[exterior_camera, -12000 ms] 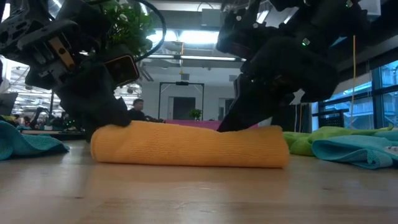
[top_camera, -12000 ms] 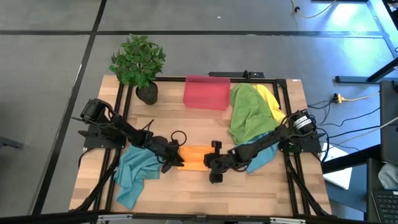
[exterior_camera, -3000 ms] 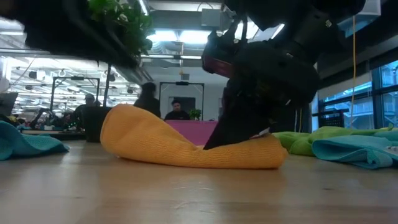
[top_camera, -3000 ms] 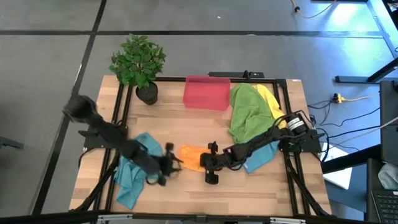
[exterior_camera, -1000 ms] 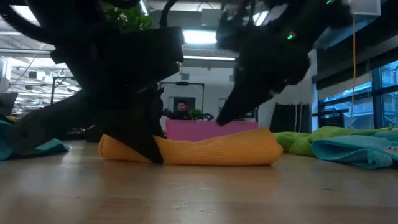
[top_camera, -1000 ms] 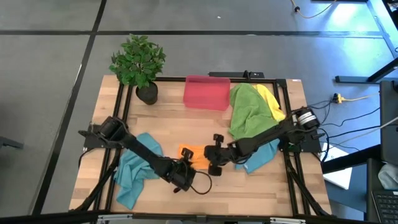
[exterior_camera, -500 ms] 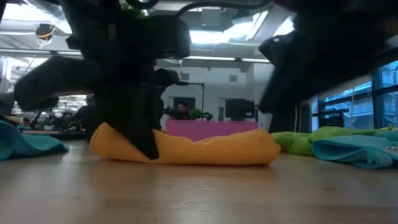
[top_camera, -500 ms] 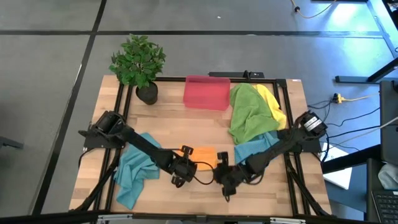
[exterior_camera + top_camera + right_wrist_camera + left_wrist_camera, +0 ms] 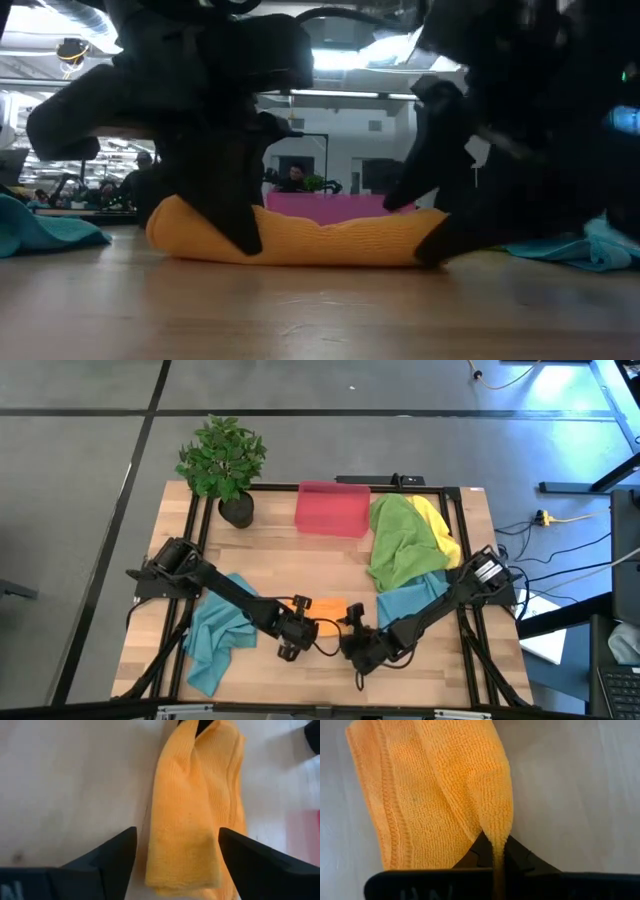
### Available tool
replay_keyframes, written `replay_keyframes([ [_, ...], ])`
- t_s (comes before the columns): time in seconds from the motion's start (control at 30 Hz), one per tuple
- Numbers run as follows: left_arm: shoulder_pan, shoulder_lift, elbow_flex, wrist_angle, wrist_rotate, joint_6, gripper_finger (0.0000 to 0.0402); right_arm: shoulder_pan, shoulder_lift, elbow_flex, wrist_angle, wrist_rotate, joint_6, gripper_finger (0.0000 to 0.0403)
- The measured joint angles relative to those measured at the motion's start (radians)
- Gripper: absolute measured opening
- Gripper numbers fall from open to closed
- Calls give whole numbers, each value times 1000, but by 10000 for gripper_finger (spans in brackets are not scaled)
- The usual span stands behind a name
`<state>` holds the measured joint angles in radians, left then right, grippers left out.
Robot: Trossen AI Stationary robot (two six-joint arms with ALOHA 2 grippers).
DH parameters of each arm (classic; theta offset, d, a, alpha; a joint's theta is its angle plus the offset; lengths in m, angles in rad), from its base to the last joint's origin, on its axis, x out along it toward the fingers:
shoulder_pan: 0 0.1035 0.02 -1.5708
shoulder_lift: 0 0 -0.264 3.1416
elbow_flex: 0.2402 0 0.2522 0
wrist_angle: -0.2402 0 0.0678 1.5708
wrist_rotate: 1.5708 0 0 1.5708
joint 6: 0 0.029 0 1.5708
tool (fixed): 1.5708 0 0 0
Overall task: Roll microfiber towels into tight, uniform cylinder then place into a basket
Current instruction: Roll the orange towel
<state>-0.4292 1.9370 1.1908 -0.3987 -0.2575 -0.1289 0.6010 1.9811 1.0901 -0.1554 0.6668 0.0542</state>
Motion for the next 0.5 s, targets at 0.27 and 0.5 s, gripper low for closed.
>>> replay_keyframes([
  [0.27,0,-6,2,15,33,-30,0,30,50,4,1,57,-35,227],
  [0.5,10,-6,2,20,73,-47,0,32,52,4,-20,42,-29,160],
])
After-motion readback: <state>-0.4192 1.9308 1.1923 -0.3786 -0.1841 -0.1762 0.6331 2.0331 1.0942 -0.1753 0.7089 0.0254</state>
